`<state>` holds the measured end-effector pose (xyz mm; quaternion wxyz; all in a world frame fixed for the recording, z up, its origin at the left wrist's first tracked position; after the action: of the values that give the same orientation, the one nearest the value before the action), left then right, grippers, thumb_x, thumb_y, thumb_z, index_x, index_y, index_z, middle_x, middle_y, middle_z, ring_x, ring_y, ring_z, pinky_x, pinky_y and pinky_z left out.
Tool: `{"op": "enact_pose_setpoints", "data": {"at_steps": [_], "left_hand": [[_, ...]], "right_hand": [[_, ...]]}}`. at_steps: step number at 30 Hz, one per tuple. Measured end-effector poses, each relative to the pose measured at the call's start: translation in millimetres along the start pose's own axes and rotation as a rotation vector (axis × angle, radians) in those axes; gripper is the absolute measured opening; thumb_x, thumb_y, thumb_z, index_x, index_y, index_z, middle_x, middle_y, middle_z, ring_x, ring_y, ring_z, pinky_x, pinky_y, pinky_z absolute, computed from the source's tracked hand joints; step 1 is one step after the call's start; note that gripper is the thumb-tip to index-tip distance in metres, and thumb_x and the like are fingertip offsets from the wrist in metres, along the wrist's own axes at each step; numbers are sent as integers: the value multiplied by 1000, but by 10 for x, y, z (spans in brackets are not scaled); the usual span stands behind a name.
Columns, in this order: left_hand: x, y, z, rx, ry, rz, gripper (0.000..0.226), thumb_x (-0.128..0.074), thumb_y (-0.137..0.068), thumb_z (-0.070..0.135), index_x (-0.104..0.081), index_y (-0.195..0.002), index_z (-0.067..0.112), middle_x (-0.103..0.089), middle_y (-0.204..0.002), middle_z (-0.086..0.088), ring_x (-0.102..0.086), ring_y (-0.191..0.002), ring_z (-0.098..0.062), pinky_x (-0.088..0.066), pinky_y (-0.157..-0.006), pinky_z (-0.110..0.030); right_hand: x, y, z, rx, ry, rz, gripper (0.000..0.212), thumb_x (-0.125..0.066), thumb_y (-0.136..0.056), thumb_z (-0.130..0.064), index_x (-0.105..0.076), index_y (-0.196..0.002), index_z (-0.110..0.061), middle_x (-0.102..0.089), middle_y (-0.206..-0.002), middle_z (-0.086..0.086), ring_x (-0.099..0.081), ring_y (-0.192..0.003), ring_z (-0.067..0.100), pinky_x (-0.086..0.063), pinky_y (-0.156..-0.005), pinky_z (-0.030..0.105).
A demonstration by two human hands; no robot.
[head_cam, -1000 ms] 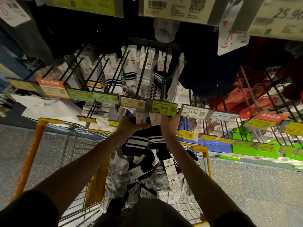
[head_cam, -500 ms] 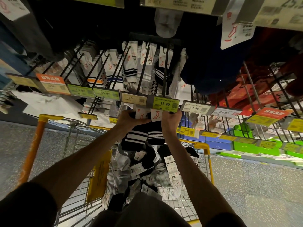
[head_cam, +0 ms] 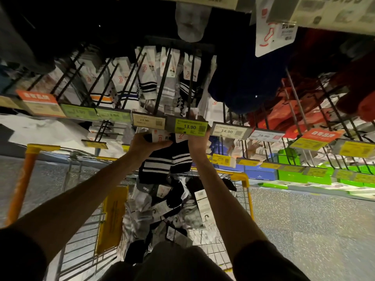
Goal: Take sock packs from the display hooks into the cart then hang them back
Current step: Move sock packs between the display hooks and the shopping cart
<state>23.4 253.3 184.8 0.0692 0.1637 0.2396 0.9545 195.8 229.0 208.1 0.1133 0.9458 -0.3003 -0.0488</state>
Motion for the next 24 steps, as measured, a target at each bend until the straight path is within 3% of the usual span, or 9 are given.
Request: {"op": "enact_pose_setpoints", "data": {"at_steps": [2, 4, 6, 9, 14, 16, 19, 21, 24], "left_hand": [[-83, 18, 61, -12, 4, 1, 31, -92, -61, 19, -72, -85, 19, -72, -72, 14, -70, -72, 2, -55, -67, -16], [-141, 38, 71, -16, 13, 24, 34, -92, -63, 21, -73, -90, 16, -72, -77, 11, -69, -73, 0, -55, -67, -17], [-146, 55, 36, 1, -3, 75, 42, -93, -61, 30, -74, -95, 15, -73, -85, 4, -68, -80, -6, -55, -72, -22], [-79, 98, -69, 80, 47, 104, 36, -92, -63, 31, -74, -91, 18, -74, -86, 1, -69, -81, -10, -56, -72, -24], [49, 176, -120, 112, 106, -27, 34, -90, -65, 21, -76, -95, 14, -76, -93, -4, -73, -88, -19, -58, -80, -31], [57, 186, -109, 105, 101, -55, 40, -90, -66, 20, -75, -102, 9, -77, -96, -6, -73, -89, -19, -58, -78, -29], [40, 223, -67, 89, 119, -69, 37, -89, -67, 17, -75, -101, 10, -77, -93, -3, -73, -86, -16, -57, -72, -23], [29, 249, -64, 94, 145, -71, 31, -89, -67, 15, -75, -95, 14, -77, -88, 0, -73, -84, -15, -57, -66, -20], [30, 281, -105, 116, 151, -70, 31, -91, -63, 20, -75, -90, 17, -77, -89, -2, -73, -89, -21, -60, -78, -32]], "right_hand": [[37, -2, -62, -89, -9, -45, 36, -56, -91, 6, -48, -80, -26, -56, -80, -7, -56, -64, -9, -46, -69, 22], [78, 33, -77, -135, 133, -131, 26, -53, -94, 4, -54, -95, -22, -60, -93, -6, -58, -79, 2, -48, -80, 22], [117, 18, -66, 104, 278, -80, 18, -54, -95, -1, -57, -112, -9, -63, -102, -8, -58, -88, 11, -50, -88, 35], [162, 150, 112, 295, 424, -26, 18, -61, -93, -8, -55, -110, -12, -53, -92, -7, -55, -89, 26, -49, -78, 43], [155, 87, 273, 340, 514, -146, 27, -52, -96, -26, -54, -120, -14, -51, -128, 18, -49, -113, 20, -37, -92, 22], [66, -86, 254, 287, 469, -132, 31, -50, -93, -21, -56, -118, -5, -57, -121, 17, -56, -108, 13, -41, -92, 15], [44, -222, 226, 74, 351, -179, 15, -52, -91, -4, -55, -104, 2, -58, -91, 4, -56, -73, -11, -42, -70, 6], [43, -210, 230, -232, 397, -334, 7, -51, -95, -13, -50, -100, -8, -51, -82, -3, -50, -66, -5, -42, -61, 10], [129, -178, 331, -485, 446, -436, 24, -45, -101, -19, -49, -78, -22, -49, -79, -7, -45, -67, 2, -40, -76, 22]]}}
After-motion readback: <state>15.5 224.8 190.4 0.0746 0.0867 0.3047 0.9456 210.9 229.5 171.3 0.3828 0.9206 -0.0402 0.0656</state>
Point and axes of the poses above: each hand's wrist, its own y-axis away from the middle knuckle, its own x-axis out of the back of the hand, z = x × y, the point moved 2 cm from there along -y, towards the middle knuckle
